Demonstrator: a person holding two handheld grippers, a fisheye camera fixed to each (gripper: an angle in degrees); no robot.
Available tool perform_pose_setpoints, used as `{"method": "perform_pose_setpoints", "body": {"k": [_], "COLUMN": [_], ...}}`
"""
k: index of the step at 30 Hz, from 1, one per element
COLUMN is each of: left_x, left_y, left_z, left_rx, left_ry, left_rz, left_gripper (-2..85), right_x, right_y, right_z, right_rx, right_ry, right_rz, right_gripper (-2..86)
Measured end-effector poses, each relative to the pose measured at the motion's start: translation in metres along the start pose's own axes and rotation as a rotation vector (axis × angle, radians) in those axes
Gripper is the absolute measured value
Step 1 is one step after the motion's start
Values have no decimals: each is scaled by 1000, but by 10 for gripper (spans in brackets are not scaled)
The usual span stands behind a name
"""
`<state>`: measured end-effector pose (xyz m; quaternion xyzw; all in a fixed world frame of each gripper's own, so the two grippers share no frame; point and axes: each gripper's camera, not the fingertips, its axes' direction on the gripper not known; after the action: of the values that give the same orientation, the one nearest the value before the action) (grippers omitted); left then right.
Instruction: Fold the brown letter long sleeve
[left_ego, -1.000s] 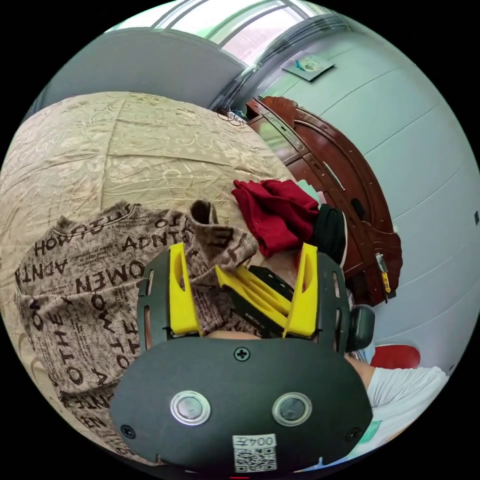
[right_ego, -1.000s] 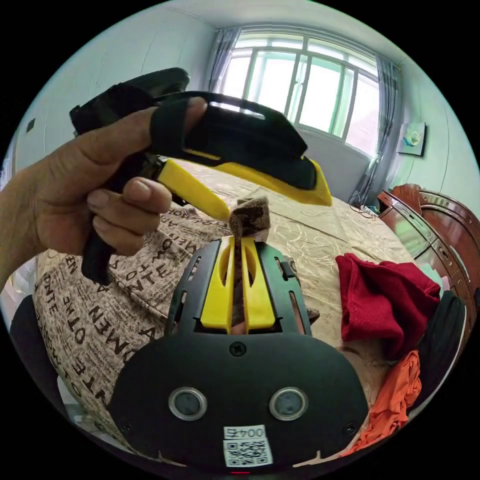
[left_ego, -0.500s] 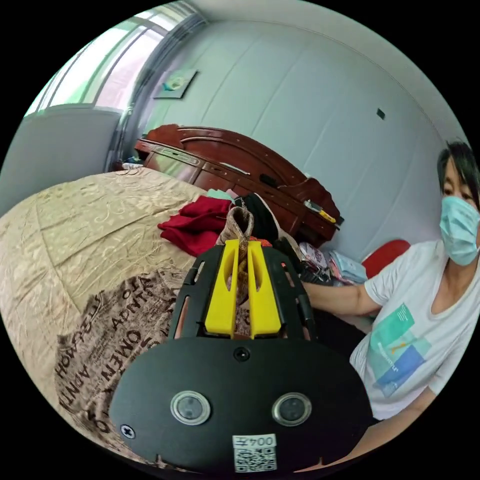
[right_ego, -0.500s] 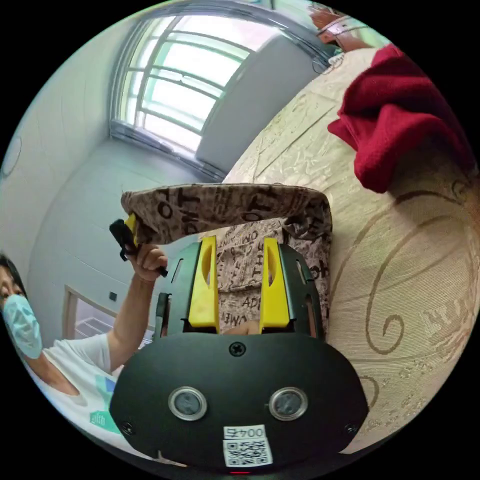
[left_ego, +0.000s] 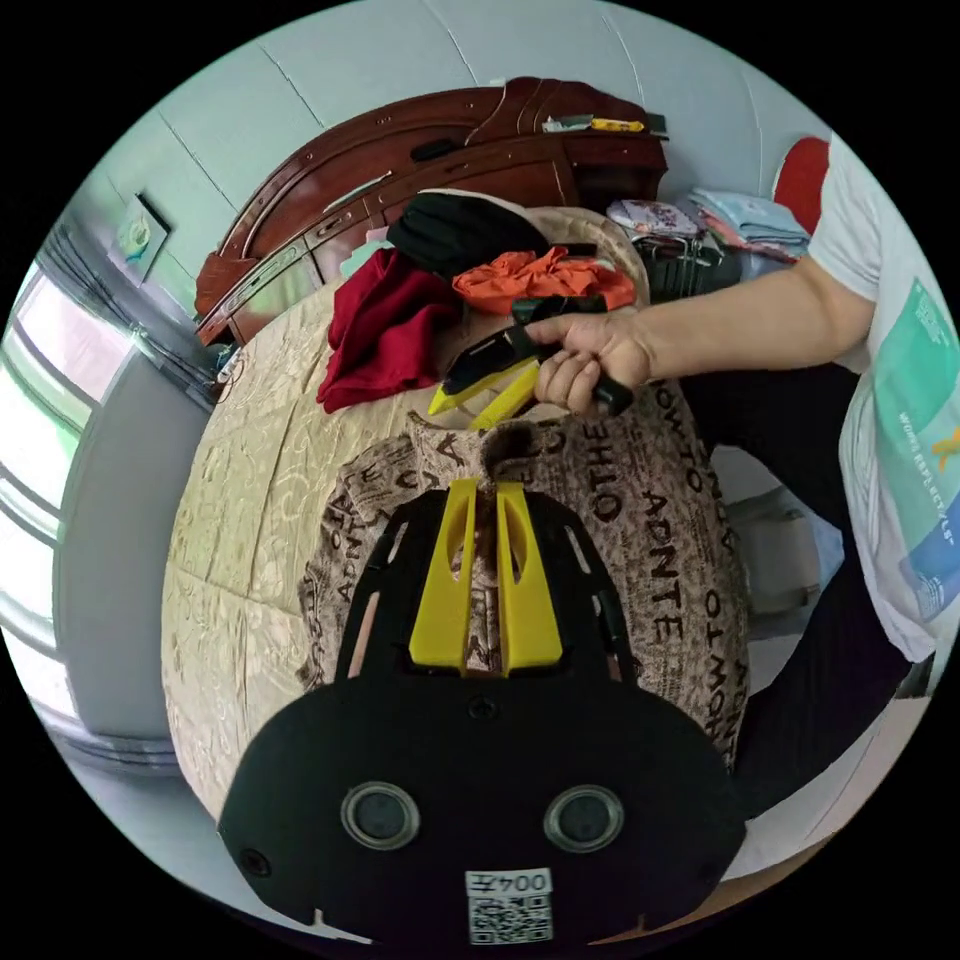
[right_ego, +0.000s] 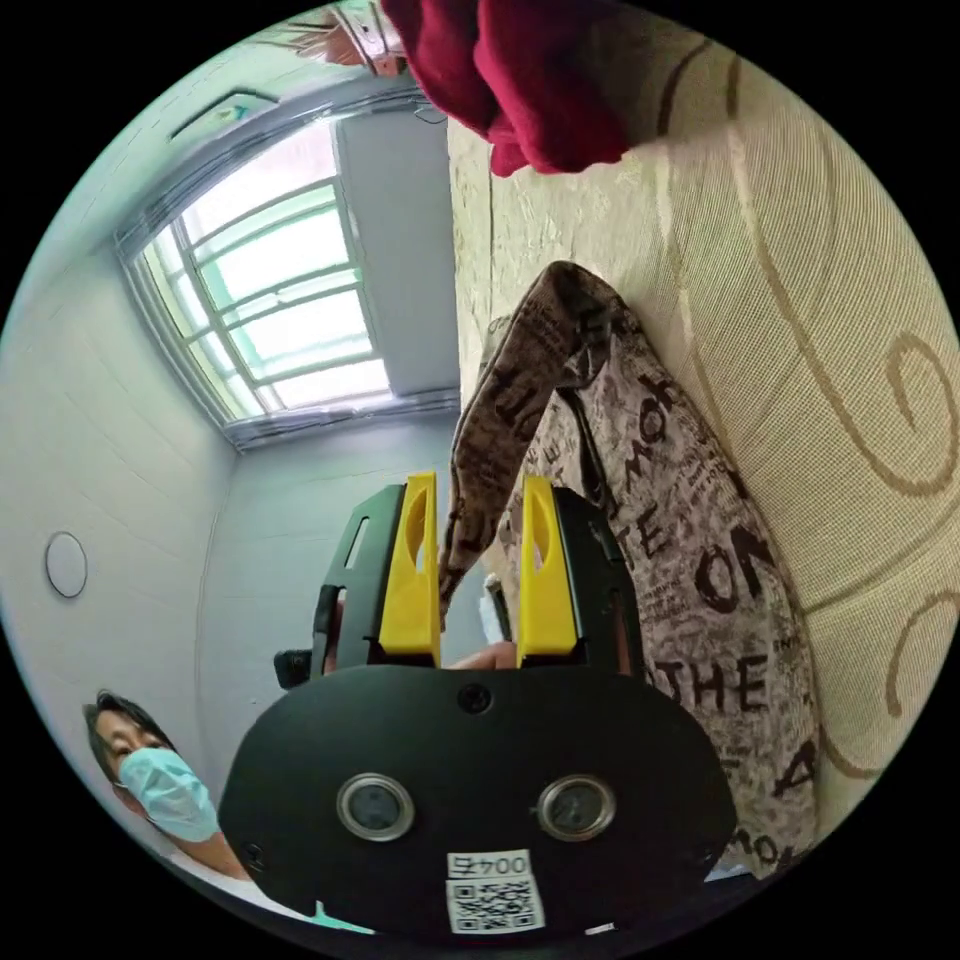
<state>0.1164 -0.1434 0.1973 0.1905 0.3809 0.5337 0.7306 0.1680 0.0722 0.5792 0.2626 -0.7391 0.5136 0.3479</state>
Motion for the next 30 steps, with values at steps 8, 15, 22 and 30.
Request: {"method": "perform_pose_setpoints", "body": {"k": [8, 15, 22, 30], "left_x": [30, -20, -25, -66], "left_y": [65, 238, 296, 275], "left_z": [56, 32, 44, 81], "left_rx": [-115, 517, 656, 638], "left_ry": [-12, 503, 599, 764], "left_rz": [-297, -1248, -1506, -1603], "left_gripper": [133, 159, 168, 244], "right_x": [-75, -122, -102, -156], "right_y": [119, 235, 246, 219], "right_z": [56, 213, 271, 213], "right_rx": [-98, -408, -470, -187], "right_ry": [515, 849, 1112, 707], "right_rz": [-525, -1188, -1233, -898], "right_gripper": [115, 108, 51, 86]}}
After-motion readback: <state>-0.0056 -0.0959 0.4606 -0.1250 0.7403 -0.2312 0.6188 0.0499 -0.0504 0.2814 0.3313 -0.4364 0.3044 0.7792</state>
